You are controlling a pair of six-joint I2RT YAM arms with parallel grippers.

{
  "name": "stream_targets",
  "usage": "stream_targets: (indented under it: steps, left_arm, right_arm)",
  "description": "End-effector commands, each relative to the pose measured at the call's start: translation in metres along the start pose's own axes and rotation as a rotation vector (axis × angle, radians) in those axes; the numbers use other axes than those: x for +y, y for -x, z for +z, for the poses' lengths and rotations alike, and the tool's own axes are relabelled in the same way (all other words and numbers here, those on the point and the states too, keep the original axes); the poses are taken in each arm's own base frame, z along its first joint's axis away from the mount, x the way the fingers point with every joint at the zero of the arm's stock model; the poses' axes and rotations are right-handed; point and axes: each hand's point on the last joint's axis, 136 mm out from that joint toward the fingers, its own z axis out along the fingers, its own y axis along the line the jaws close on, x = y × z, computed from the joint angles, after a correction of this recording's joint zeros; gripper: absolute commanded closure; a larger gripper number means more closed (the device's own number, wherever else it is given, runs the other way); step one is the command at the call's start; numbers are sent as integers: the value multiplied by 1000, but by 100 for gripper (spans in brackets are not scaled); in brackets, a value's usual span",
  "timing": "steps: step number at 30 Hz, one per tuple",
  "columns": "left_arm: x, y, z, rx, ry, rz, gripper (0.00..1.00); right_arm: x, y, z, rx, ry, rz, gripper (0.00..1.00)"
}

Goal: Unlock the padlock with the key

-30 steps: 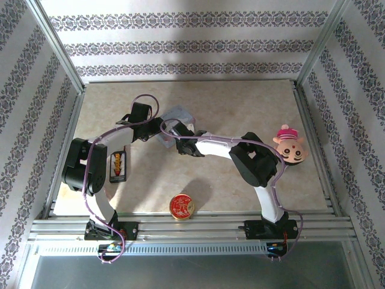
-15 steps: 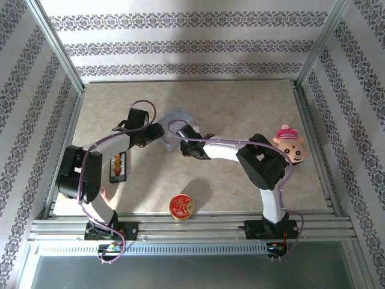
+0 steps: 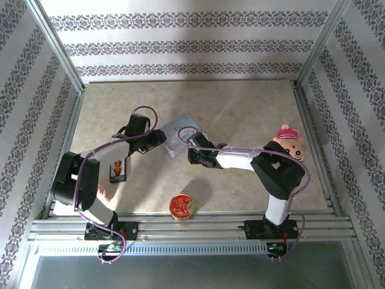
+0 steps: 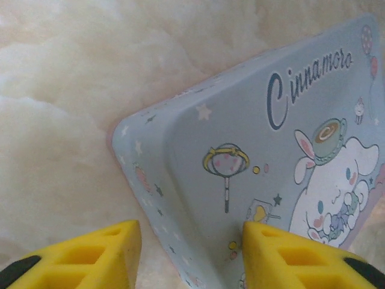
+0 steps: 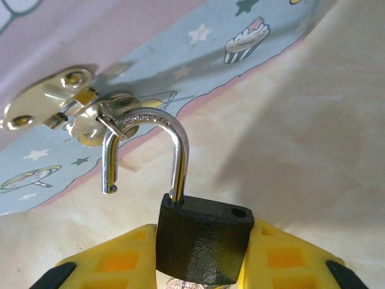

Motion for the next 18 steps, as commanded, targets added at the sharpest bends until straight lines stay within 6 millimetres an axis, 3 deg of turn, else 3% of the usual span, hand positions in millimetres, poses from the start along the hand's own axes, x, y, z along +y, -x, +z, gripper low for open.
stream_targets:
  steps: [1, 9, 13, 15, 18]
  left_arm:
    - [11, -22, 4, 55, 35, -10, 56]
    - [-3, -28, 2, 66, 0, 6, 55]
    - [-3, -29, 0, 59, -5, -3, 49]
    - [-4, -29, -3, 49, -7, 0, 38]
    - [-10, -25, -9, 23, -14, 29, 8]
  right_arm:
    - [-15, -9, -3, 23, -23, 13, 99]
    - [-26, -12, 1, 28, -49, 63, 98]
    - [-25, -8, 1, 17, -50, 94, 98]
    - [-24, -6, -1, 10, -50, 104, 98]
    - [-24, -5, -2, 5, -48, 113, 98]
